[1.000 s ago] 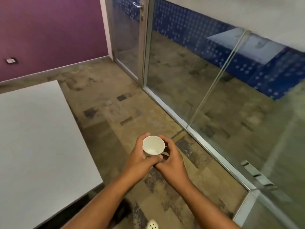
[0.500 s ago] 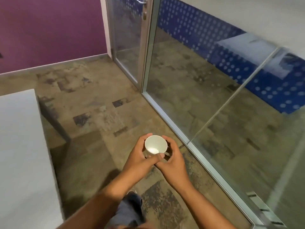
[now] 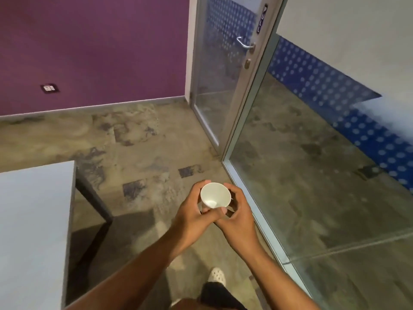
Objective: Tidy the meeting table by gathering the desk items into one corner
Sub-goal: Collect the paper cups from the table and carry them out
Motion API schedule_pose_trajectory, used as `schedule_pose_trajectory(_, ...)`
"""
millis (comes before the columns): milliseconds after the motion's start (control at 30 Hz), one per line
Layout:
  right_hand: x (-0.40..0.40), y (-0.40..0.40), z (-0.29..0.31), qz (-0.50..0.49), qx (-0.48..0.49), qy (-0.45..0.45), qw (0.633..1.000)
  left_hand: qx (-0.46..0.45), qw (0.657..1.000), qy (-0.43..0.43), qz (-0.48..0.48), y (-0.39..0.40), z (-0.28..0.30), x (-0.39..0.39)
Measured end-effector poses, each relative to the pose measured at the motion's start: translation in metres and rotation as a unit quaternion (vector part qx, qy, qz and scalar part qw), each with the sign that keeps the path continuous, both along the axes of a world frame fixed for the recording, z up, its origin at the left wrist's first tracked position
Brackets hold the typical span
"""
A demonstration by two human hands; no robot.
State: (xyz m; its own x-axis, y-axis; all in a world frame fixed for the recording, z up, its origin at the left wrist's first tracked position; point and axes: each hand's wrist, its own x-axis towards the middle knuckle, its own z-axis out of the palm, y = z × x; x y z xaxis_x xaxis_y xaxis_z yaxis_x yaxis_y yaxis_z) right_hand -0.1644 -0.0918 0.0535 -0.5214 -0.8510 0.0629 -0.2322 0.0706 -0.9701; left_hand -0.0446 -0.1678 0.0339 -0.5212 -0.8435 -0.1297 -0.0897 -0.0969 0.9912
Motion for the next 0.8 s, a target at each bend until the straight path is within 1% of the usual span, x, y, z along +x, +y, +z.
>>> schedule_pose_trajectory(133,-0.023,-0.088,-0.012,0.055,0.010,0.004,0.998,-0.026,0.998,-0.033,0.041,-0.074,-0.008,-0.012)
schedule_pose_trajectory(267,-0.047,-0.186,-0.024,0.109,0.013,-0.022,0.994,-0.034,0.993,-0.056,0.098,-0.157,-0.007,-0.031)
schedule_pose_trajectory(333,-0.057,-0.236,-0.025,0.137,0.035,-0.041,0.989,-0.029,0.990,-0.063,0.122,-0.197,-0.002,-0.038)
schedule_pose_trajectory(400,-0.066,-0.285,-0.021,0.172,0.036,-0.060,0.983,-0.026,0.987,-0.063,0.148,-0.237,0.006,-0.043)
schedule_pose_trajectory(467,-0.072,-0.334,-0.015,0.215,0.035,-0.042,0.975,-0.033,0.980,-0.063,0.187,-0.275,0.010,-0.046)
schedule_pose_trajectory(600,-0.062,-0.421,-0.010,0.288,0.048,-0.020,0.956,-0.031,0.958,-0.057,0.278,-0.338,0.014,-0.037)
schedule_pose_trajectory(800,-0.012,-0.551,-0.026,0.368,0.064,-0.012,0.928,-0.009,0.926,-0.042,0.376,-0.438,-0.004,0.009)
